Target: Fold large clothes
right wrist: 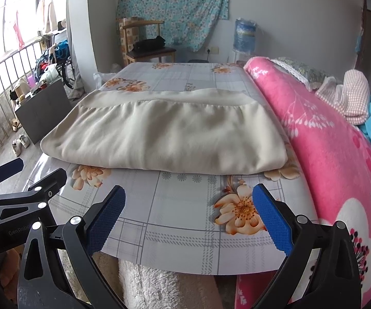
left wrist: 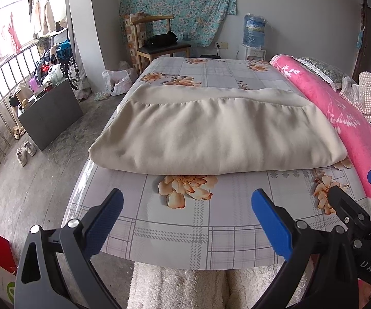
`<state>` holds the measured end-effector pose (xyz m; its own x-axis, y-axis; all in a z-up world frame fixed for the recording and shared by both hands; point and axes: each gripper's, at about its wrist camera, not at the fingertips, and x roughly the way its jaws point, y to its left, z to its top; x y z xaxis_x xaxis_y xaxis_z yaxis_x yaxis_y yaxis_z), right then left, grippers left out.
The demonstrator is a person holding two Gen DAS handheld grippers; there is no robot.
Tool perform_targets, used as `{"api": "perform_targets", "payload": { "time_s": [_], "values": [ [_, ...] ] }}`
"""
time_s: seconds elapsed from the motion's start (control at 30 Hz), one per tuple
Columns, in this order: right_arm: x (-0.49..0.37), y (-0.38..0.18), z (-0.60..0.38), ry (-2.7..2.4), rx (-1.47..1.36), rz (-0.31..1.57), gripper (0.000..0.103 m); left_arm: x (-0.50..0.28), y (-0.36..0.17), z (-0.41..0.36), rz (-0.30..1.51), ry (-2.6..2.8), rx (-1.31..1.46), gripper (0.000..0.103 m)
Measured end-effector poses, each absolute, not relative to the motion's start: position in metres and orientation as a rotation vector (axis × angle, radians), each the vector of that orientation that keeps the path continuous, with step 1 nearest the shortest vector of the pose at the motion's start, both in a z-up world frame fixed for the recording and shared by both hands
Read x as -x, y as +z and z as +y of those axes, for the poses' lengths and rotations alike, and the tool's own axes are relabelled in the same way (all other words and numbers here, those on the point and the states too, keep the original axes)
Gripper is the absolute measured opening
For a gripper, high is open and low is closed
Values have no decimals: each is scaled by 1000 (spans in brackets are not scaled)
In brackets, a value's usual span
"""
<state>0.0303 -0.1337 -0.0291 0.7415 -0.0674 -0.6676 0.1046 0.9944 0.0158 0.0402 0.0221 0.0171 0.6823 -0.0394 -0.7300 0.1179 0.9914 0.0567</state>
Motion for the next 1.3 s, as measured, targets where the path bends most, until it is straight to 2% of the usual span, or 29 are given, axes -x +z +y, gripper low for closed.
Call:
{"api": "perform_targets", "payload": {
  "time_s": [1.3],
  "values": [
    [-33,-32,-135,-90,-46,742,95,-43,19,23,822,-96,-89,98]
  ]
}}
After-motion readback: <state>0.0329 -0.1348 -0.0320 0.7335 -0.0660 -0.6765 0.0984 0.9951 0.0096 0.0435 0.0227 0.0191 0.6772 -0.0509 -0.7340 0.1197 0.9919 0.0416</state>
